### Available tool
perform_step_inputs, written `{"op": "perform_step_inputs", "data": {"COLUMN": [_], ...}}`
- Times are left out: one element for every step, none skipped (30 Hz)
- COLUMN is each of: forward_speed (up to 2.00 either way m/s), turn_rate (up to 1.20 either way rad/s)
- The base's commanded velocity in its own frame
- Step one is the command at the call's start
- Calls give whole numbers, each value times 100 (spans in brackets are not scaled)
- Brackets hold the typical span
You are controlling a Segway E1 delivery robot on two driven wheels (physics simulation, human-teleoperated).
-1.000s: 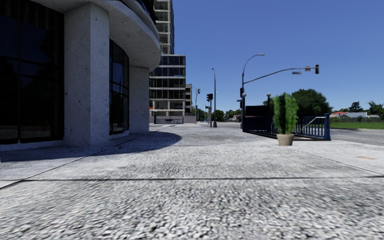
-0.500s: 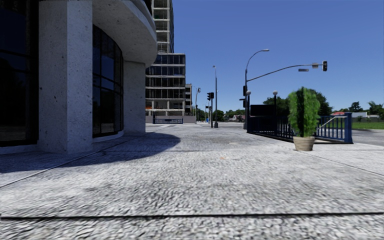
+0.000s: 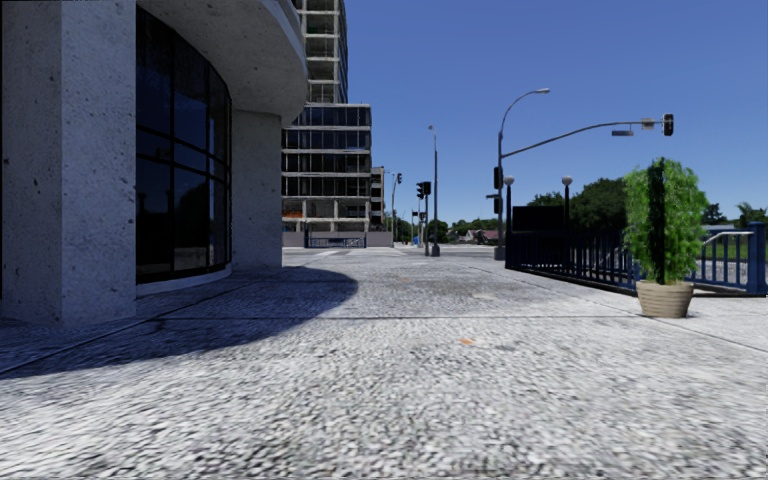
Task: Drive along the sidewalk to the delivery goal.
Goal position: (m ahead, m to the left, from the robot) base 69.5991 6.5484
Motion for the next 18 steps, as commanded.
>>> {"op": "perform_step_inputs", "data": {"forward_speed": [200, 200, 200, 200, 200, 200, 200, 200, 200, 200, 200, 200, 200, 200, 200, 200, 200, 200], "turn_rate": [0, 0, 0, 0, 0, 0, 0, 0, 0, 0, 0, 0, 0, 0, 0, 0, 0, 0]}}
